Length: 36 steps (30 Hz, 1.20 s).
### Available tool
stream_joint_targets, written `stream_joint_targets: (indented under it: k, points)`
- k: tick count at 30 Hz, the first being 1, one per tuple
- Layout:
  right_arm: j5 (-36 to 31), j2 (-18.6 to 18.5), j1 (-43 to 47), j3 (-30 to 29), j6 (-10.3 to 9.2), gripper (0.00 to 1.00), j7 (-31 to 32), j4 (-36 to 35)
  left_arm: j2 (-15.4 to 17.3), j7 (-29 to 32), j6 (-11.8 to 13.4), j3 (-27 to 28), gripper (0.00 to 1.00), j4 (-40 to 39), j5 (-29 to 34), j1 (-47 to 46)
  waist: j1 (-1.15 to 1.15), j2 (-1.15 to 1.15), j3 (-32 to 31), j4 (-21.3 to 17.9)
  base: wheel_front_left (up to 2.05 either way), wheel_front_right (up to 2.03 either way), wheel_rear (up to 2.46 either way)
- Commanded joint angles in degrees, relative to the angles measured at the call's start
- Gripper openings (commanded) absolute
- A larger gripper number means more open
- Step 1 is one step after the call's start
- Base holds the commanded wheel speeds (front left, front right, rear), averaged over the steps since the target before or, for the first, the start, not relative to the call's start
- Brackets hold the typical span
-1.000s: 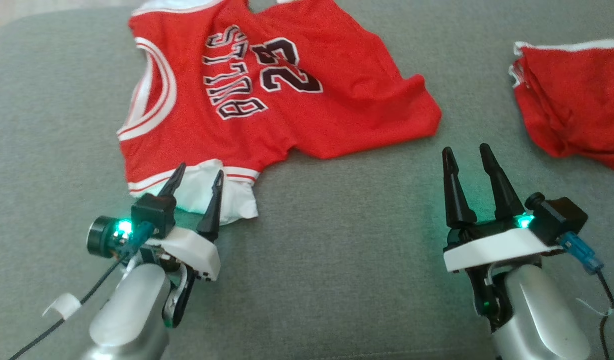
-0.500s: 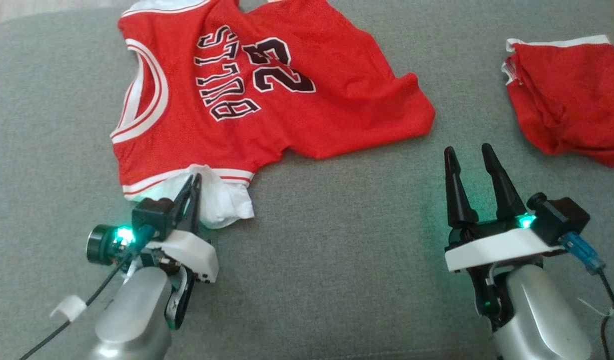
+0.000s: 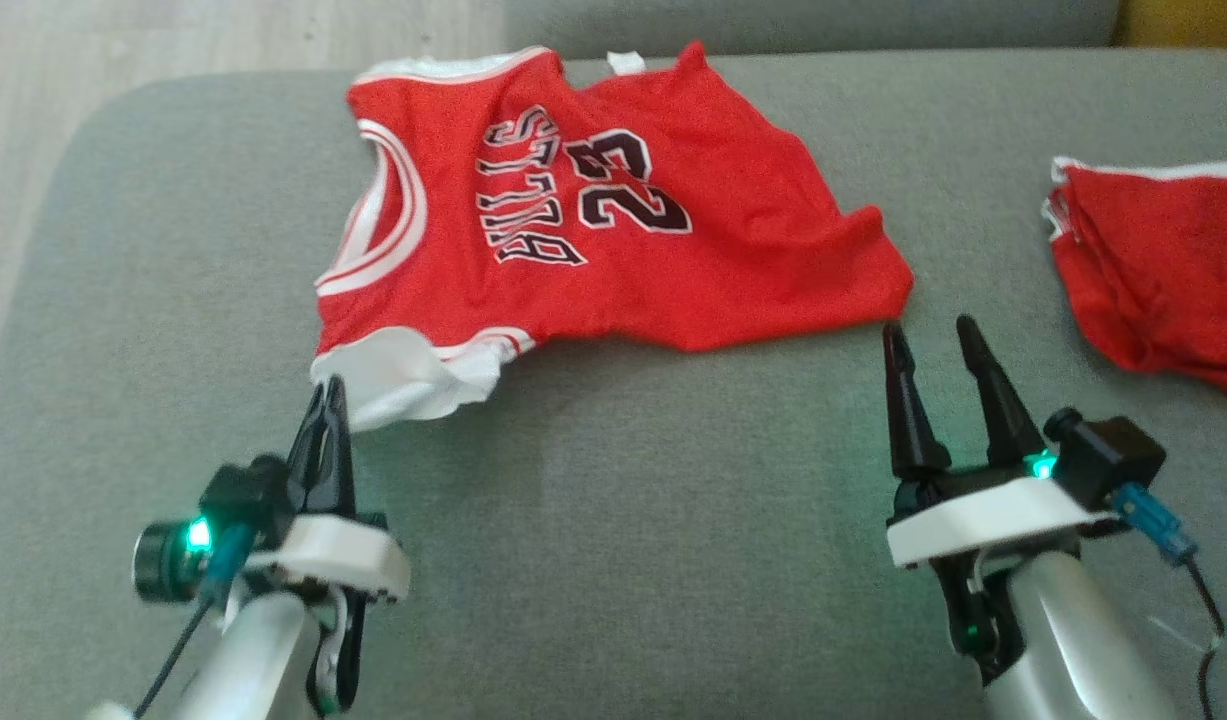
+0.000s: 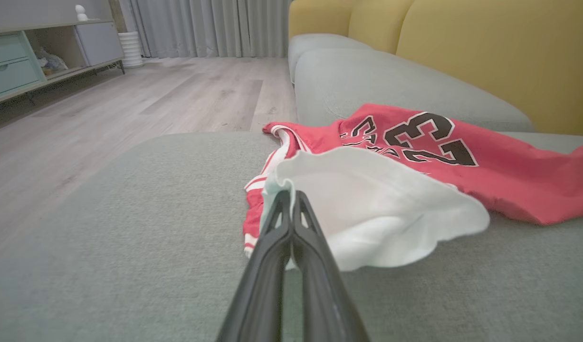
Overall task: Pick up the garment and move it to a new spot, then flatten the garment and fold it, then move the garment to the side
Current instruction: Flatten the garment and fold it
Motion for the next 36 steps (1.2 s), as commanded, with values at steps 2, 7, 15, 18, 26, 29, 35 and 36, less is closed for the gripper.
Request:
stream_joint_targets:
  k: [2, 7, 15, 18, 26, 29, 35, 36]
  points:
    - [-0.4, 0.0, 0.3, 1.6, -0.04, 1.0, -0.4, -1.2, 2.1, -0.7, 1.0, 3.3, 0.0, -3.1, -0.4, 0.8, 0.0, 0.0, -2.1, 1.9, 0.0, 0.0, 0.0]
    - [-0.6, 0.0, 1.1, 1.8, -0.04, 1.0, -0.4, -0.4, 2.3, -0.7, 1.7, 4.6, 0.07, -6.6, -0.1, 5.4, 0.0, 0.0, -3.6, 3.8, 0.0, 0.0, 0.0]
    - [-0.7, 0.0, 1.6, 2.2, -0.04, 1.0, -0.4, -0.2, 1.6, -0.7, 3.2, 5.9, 1.0, -12.1, 2.4, 7.9, 0.0, 0.0, -4.1, 4.7, 0.0, 0.0, 0.0]
    - [-0.7, 0.0, 1.7, 2.4, -0.04, 1.0, -0.4, -0.1, 0.9, -0.7, 2.7, 6.4, 1.0, -15.6, 4.1, 8.2, 0.0, 0.0, -3.9, 4.5, 0.0, 0.0, 0.0]
    - [-1.4, 0.0, 0.7, 1.2, -0.04, 1.0, -0.4, 0.8, -1.4, -0.7, 0.2, 6.5, 1.0, -17.5, 6.4, 9.1, 0.0, 0.0, -2.1, 3.1, 0.0, 0.0, 0.0]
    - [-2.5, 0.0, -0.4, -0.5, -0.04, 1.0, -0.3, 1.8, -2.1, -0.7, -0.7, 6.7, 1.0, -17.5, 7.0, 8.6, 0.0, 0.0, -1.0, 2.9, 0.0, 0.0, 0.0]
    - [-6.5, 0.0, -4.4, -6.3, -0.04, 1.0, 3.1, 7.0, -3.2, -0.7, -2.3, 7.7, 1.0, -16.8, 8.1, 7.2, 0.0, 0.0, 1.0, 3.4, 0.0, 0.0, 0.0]
    - [-6.4, 0.0, -5.2, -7.1, -0.04, 1.0, 3.8, 8.1, -3.4, -0.7, -2.6, 7.8, 1.0, -16.6, 8.3, 6.9, 0.0, 0.0, 1.3, 3.6, 0.0, 0.0, 0.0]
